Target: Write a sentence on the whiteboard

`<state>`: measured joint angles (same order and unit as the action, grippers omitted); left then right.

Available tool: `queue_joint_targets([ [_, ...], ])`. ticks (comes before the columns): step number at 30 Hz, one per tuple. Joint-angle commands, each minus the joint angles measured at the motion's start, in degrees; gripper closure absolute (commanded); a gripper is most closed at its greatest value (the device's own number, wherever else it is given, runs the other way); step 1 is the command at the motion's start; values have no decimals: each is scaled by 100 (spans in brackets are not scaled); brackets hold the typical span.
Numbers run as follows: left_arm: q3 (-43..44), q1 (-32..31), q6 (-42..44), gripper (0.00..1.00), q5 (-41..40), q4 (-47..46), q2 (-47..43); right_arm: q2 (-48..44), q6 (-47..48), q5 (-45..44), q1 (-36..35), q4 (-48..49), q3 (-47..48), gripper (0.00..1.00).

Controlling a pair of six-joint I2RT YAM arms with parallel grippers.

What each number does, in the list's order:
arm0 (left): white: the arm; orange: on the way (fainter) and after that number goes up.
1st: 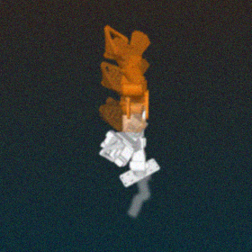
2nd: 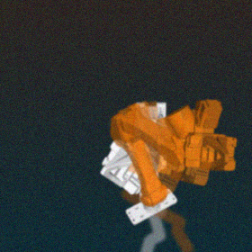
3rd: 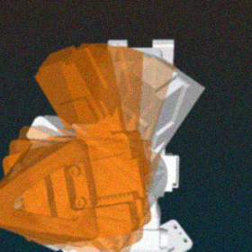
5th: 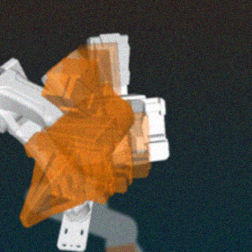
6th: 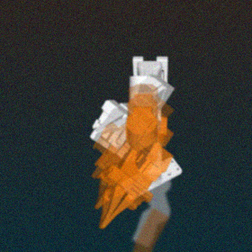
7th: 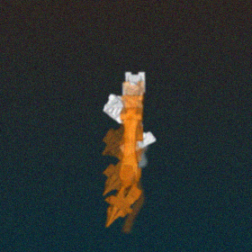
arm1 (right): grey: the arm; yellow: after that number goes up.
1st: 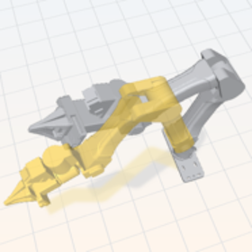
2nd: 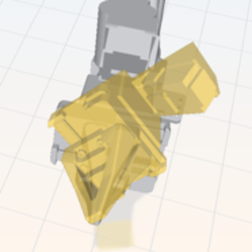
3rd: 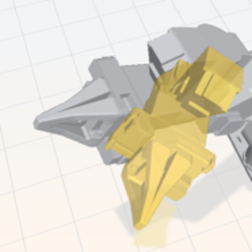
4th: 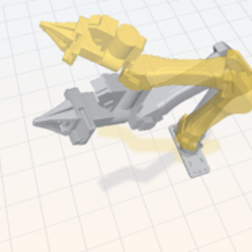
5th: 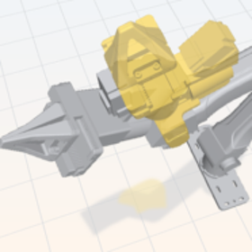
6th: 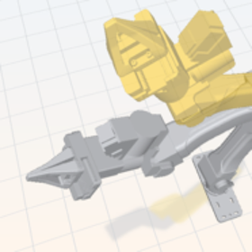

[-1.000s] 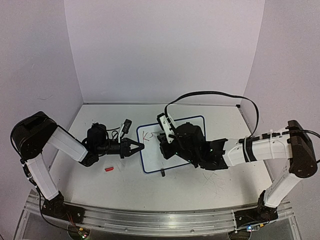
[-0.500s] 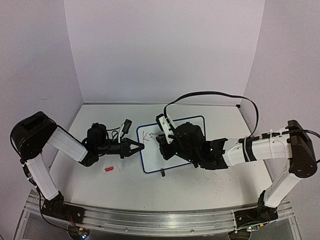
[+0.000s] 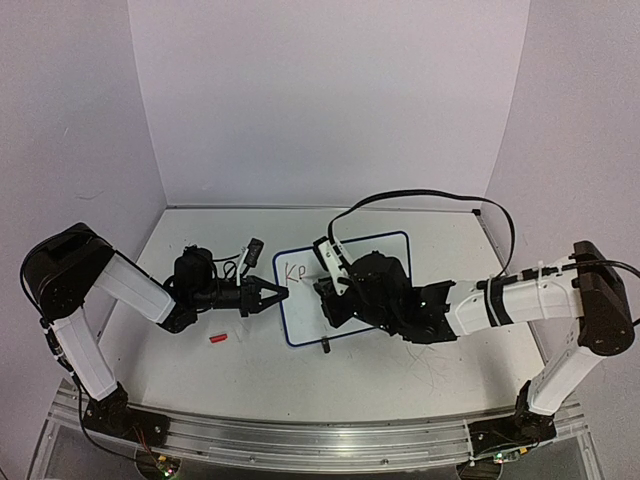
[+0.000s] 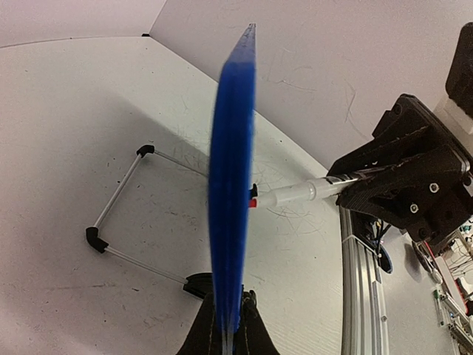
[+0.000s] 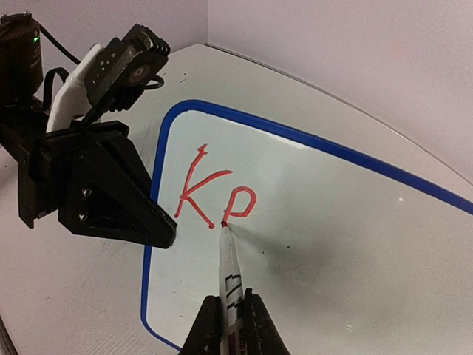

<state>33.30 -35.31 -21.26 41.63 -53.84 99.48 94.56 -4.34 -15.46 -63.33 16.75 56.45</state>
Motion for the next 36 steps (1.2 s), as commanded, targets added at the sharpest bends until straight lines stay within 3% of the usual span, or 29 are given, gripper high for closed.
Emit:
queue_joint_targets([
  [1, 85, 15, 104, 100, -76, 109, -142, -38, -82, -247, 56, -205, -94, 100],
  [18, 71, 13, 146, 100, -111, 155, -153, -360, 63, -818, 61, -251, -90, 100],
  [24, 89, 15, 141, 100, -111, 172, -170, -919, 294, 83, 82, 299, -400, 100],
  [36, 93, 13, 149, 100, -98, 202, -172, -440, 213, 546, 330, 169, -147, 100],
])
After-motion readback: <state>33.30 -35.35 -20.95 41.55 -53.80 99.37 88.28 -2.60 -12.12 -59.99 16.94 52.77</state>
